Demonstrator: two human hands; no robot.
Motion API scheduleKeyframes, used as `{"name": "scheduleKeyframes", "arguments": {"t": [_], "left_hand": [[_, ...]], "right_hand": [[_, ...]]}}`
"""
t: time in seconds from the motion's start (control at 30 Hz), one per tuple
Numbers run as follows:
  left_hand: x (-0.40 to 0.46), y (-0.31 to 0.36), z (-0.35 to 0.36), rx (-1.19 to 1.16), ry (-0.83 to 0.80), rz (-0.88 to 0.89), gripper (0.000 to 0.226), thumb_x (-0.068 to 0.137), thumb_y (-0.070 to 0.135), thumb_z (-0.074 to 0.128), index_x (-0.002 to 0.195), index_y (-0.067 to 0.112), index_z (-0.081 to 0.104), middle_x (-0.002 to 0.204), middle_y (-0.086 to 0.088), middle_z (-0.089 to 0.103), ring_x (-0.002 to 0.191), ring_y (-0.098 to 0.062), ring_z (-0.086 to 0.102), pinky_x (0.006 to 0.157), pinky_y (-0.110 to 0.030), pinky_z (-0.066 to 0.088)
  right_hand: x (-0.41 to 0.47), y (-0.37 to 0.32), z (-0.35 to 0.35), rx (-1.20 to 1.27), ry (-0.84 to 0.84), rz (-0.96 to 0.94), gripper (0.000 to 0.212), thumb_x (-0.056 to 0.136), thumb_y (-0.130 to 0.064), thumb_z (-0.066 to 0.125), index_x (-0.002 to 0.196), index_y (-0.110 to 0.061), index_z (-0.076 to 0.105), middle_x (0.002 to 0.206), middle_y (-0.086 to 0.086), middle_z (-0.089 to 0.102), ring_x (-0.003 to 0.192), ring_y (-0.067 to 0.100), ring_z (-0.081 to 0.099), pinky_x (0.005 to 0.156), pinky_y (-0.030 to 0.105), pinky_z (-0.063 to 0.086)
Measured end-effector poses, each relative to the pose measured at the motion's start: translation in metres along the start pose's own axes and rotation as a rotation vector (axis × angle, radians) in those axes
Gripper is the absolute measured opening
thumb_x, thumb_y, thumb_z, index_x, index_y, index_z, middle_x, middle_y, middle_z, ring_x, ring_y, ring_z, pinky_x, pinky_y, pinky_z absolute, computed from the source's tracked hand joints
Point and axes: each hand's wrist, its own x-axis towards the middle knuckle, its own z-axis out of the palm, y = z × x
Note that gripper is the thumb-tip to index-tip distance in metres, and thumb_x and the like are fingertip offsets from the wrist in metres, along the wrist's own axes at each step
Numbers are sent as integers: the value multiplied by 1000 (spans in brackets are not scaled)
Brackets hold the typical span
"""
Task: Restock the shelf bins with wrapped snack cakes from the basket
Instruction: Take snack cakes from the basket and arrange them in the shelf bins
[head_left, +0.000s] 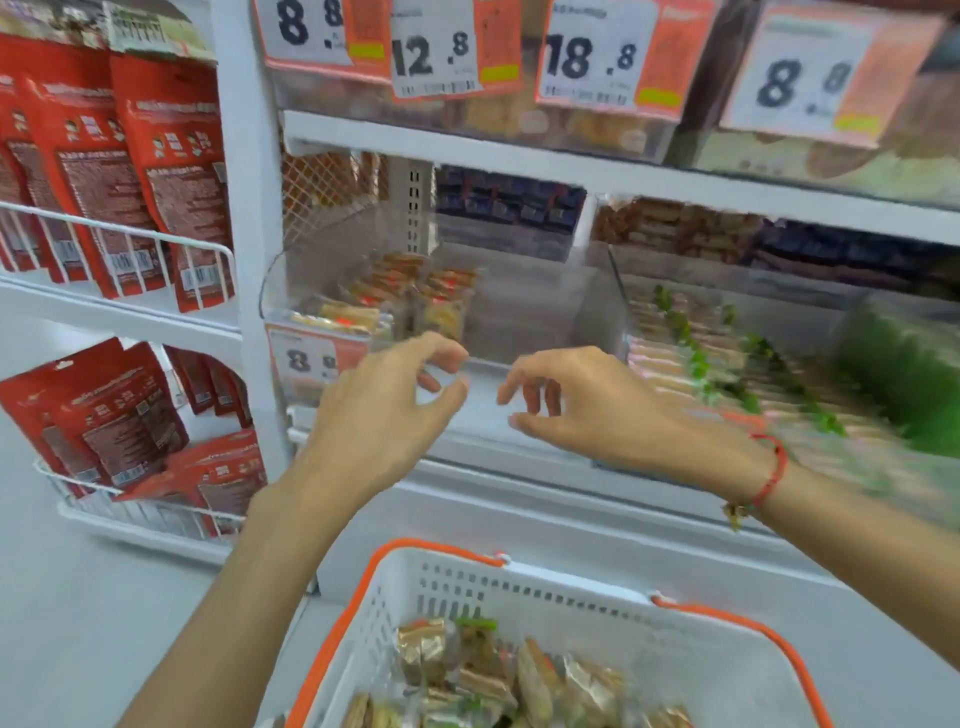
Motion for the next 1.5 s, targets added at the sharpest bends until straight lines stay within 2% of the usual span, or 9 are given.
{"name": "scheduleKeyframes", "arguments": {"t": [0.27, 0.53, 0.67, 0.77, 0.97, 1.17, 1.3, 1.4, 1.5], "left_hand": [[-71, -2, 65, 382, -699, -58, 38, 96, 43, 49, 133, 32, 48, 133, 13, 53, 118, -12, 53, 93, -26, 40], [-157, -69, 146, 524, -1175, -157, 62, 92, 22, 60, 146, 29, 32, 150, 0, 35, 129, -23, 43, 101, -37, 42], [-189, -100, 153, 633, -1233, -118, 77, 91, 33, 62, 152, 30, 15, 156, 1, 23, 142, -23, 23, 114, -39, 25], [-195, -112, 155, 658, -1128, -99, 72, 88, 39, 63, 149, 30, 26, 150, 0, 34, 137, -24, 32, 110, -36, 31], [-195, -119, 160, 609, -939, -232, 15, 89, 33, 60, 104, 34, 56, 112, 6, 61, 115, -19, 51, 97, -41, 43], [-190, -118, 161, 699, -819, -188, 27, 89, 25, 62, 116, 27, 57, 116, 3, 58, 112, -18, 52, 89, -30, 43], [-187, -115, 166, 667, -898, -58, 44, 85, 10, 62, 124, 30, 54, 133, 4, 50, 125, -17, 42, 100, -33, 36], [-185, -103, 170, 603, -1040, -50, 45, 84, 7, 63, 124, 28, 57, 132, 1, 50, 124, -19, 43, 97, -33, 38], [-187, -97, 170, 568, -1136, -102, 42, 83, 12, 68, 121, 28, 60, 127, -4, 53, 116, -21, 52, 94, -33, 43]], "right_hand": [[-103, 29, 92, -148, -563, 193, 32, 90, -32, 62, 121, -26, 58, 112, -3, 64, 110, 18, 54, 78, 29, 39], [-173, 43, 214, 209, -822, 412, 49, 89, -34, 65, 133, -20, 51, 136, 8, 50, 126, 27, 46, 95, 35, 42], [-188, 16, 255, 419, -723, 399, 67, 95, -40, 55, 151, -29, 19, 157, 2, 22, 141, 24, 28, 112, 42, 31], [-179, -2, 277, 472, -669, 412, 80, 91, -42, 61, 153, -30, 12, 159, -4, 10, 138, 27, 30, 112, 43, 30], [-175, -8, 289, 403, -528, 435, 44, 89, -30, 66, 127, -20, 46, 137, 4, 40, 113, 24, 51, 92, 34, 44], [-184, 4, 272, 243, -574, 405, 22, 90, -20, 63, 109, -14, 53, 124, 5, 49, 105, 26, 56, 70, 28, 43], [-184, 2, 264, 511, -893, 594, 57, 93, -47, 55, 97, 9, 65, 86, 25, 60, 74, 24, 57, 64, 23, 48], [-184, -11, 260, 542, -1228, 533, 56, 87, -56, 58, 111, -5, 66, 104, 9, 61, 88, 17, 60, 87, 31, 56], [-185, -24, 262, 566, -1230, 537, 48, 89, -30, 66, 129, -4, 56, 132, 7, 56, 83, 12, 61, 90, 33, 54]]}}
